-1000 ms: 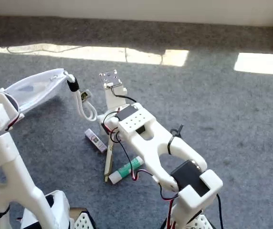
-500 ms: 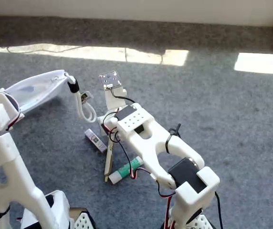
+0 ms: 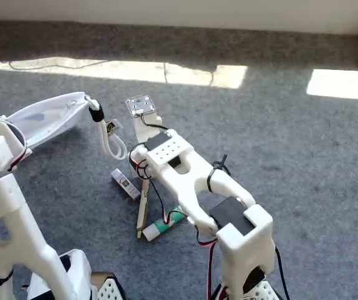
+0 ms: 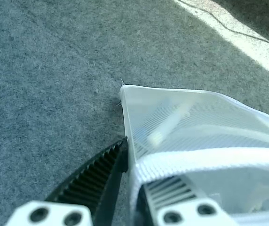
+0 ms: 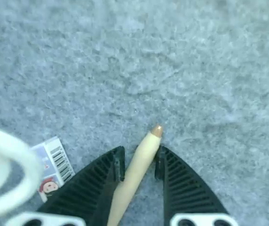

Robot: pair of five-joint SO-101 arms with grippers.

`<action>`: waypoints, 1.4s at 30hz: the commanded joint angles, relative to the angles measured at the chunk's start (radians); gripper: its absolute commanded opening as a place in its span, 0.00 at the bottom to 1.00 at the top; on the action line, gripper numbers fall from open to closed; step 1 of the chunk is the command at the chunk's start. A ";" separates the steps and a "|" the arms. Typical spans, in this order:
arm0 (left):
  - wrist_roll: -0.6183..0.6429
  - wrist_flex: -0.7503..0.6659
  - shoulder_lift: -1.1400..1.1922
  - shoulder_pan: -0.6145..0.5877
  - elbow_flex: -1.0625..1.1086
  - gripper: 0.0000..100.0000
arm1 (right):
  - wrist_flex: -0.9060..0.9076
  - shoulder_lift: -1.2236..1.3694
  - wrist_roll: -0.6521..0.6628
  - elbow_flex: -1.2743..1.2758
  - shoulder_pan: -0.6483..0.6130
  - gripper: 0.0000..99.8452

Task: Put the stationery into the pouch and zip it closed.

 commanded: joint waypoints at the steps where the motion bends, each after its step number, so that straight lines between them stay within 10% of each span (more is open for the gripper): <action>1: 0.009 -0.028 -0.044 -0.005 -0.013 0.01 | 0.085 0.039 -0.009 -0.125 0.015 0.10; 42: 0.012 -0.026 -0.044 0.159 -0.012 0.01 | 0.892 0.159 0.026 -0.963 0.097 0.01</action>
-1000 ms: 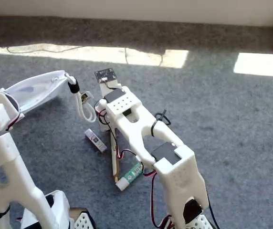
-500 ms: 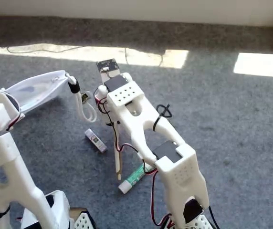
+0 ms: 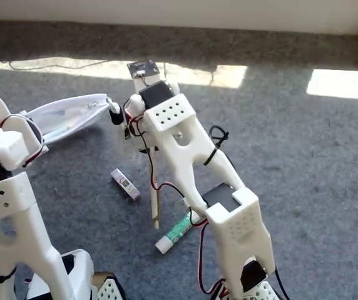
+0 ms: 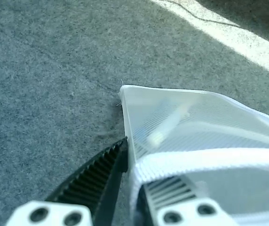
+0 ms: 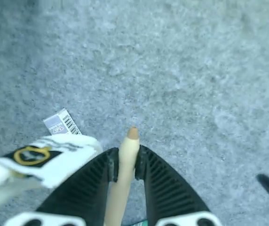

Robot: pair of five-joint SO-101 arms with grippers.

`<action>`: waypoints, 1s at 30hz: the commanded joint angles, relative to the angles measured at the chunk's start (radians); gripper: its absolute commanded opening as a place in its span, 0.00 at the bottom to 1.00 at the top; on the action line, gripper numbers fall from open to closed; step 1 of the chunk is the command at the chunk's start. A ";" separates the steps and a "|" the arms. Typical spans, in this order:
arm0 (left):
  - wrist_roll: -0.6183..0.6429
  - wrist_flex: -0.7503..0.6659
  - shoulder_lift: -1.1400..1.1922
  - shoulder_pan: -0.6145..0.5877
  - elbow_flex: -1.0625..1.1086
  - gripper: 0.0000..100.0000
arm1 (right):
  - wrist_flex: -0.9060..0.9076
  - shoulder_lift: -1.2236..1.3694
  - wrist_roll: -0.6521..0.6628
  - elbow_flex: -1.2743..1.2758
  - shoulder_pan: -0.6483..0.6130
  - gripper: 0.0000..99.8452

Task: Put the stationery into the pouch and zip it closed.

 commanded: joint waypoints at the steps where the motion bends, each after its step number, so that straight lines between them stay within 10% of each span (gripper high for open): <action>1: 0.012 -0.026 -0.044 0.041 -0.012 0.01 | 0.065 -0.028 0.035 -0.131 0.035 0.01; 30: 0.014 -0.034 -0.038 0.229 -0.012 0.01 | 0.070 -0.547 0.041 0.076 0.091 0.01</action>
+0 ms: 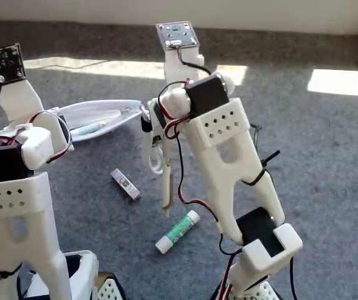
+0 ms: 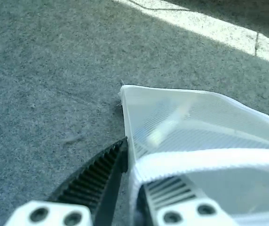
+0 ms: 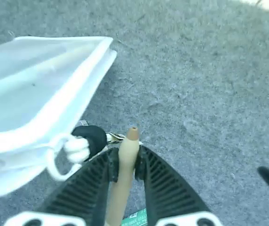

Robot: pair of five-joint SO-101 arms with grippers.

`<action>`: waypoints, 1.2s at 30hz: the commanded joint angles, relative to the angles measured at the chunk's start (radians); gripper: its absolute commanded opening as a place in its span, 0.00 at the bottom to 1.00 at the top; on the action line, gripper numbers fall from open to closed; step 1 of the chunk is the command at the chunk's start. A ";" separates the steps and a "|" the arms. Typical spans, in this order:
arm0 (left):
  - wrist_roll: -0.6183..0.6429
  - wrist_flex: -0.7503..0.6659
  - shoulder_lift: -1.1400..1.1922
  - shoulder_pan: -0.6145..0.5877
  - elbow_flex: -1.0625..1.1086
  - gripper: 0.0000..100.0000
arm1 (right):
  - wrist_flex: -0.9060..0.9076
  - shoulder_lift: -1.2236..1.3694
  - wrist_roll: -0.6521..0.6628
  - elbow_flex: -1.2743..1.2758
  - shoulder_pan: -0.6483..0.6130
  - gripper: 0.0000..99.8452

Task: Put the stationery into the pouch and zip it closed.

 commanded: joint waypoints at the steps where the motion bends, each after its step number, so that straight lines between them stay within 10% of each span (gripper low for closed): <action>1: 0.014 -0.028 -0.038 0.036 -0.012 0.01 | 0.015 -0.116 0.015 -0.001 0.016 0.01; 36: 0.009 -0.026 -0.035 0.156 -0.012 0.01 | -0.297 -0.564 0.014 0.004 -0.070 0.01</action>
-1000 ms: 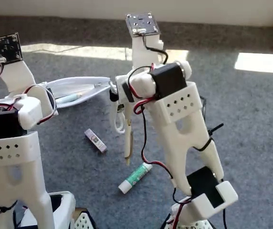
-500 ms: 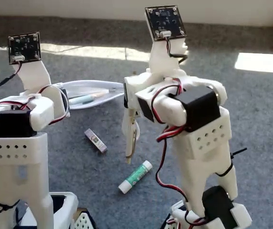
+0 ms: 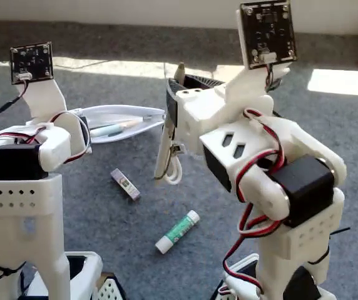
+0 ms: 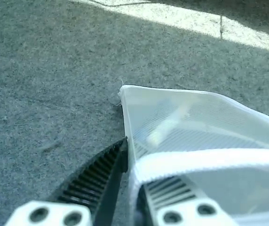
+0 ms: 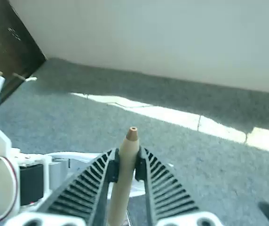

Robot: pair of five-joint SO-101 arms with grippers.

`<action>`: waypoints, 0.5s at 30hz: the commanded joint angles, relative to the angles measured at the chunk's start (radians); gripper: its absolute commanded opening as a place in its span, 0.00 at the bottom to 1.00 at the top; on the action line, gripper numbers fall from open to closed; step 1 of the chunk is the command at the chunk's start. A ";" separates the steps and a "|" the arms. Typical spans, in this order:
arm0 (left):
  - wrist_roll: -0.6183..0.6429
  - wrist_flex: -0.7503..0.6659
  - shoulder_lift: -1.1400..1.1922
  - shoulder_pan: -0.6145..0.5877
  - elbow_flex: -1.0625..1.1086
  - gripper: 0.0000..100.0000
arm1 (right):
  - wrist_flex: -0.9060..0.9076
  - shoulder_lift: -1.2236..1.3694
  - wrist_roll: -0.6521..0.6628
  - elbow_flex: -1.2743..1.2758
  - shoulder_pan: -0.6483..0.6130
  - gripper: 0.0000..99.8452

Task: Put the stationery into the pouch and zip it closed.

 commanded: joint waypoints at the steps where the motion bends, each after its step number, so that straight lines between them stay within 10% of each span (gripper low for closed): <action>1: 0.009 -0.026 -0.035 0.021 -0.012 0.01 | -0.087 -0.062 0.014 -0.005 -0.065 0.01; 15: 0.009 -0.025 -0.035 0.021 -0.012 0.01 | -0.383 -0.059 0.117 0.005 -0.117 0.01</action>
